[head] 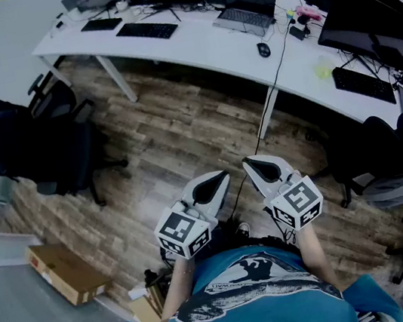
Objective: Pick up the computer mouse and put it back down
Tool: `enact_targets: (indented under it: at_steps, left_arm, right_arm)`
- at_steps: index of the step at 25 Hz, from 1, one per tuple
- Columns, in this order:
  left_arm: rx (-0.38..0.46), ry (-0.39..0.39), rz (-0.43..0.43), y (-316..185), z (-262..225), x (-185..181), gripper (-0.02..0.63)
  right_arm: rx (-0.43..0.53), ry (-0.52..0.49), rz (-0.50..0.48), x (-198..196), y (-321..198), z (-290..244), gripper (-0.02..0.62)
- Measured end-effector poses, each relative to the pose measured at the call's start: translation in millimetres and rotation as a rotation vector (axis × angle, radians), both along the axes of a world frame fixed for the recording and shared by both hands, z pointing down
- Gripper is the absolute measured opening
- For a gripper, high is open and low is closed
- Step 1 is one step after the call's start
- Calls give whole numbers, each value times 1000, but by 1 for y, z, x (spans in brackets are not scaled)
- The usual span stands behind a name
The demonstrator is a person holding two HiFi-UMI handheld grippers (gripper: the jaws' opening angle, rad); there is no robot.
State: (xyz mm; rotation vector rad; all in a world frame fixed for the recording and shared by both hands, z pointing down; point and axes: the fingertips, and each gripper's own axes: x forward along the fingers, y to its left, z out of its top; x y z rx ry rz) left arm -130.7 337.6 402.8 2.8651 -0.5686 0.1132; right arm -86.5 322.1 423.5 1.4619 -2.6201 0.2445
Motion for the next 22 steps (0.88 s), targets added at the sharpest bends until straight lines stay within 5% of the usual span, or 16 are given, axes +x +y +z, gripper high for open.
enact_targets:
  at_steps: [22]
  left_arm:
    - [-28, -40, 56, -16, 10, 33, 12]
  right_arm:
    - [6, -56, 55, 32, -16, 7, 3]
